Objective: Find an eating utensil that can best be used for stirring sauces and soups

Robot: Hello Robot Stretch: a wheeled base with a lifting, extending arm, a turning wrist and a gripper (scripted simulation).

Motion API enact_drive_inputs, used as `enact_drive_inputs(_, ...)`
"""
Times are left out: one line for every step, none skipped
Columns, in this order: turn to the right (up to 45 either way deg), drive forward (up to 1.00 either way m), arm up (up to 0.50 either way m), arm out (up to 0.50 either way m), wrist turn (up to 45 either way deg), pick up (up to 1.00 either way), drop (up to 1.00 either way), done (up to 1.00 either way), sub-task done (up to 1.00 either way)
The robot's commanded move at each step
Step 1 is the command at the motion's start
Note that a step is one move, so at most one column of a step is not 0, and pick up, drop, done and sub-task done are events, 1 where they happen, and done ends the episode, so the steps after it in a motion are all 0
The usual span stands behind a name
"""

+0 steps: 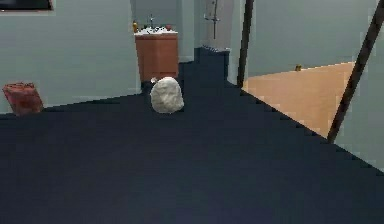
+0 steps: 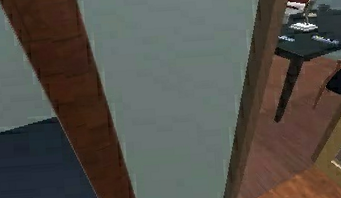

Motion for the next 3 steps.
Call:
enact_drive_inputs(0.0,0.40,0.00,0.00,0.0,0.00,0.00,0.00,0.00)
enact_drive_inputs(-45.0,0.00,0.00,0.00,0.0,0.00,0.00,0.00,0.00)
enact_drive_inputs(-21.0,0.00,0.00,0.00,0.0,0.00,0.00,0.00,0.00)
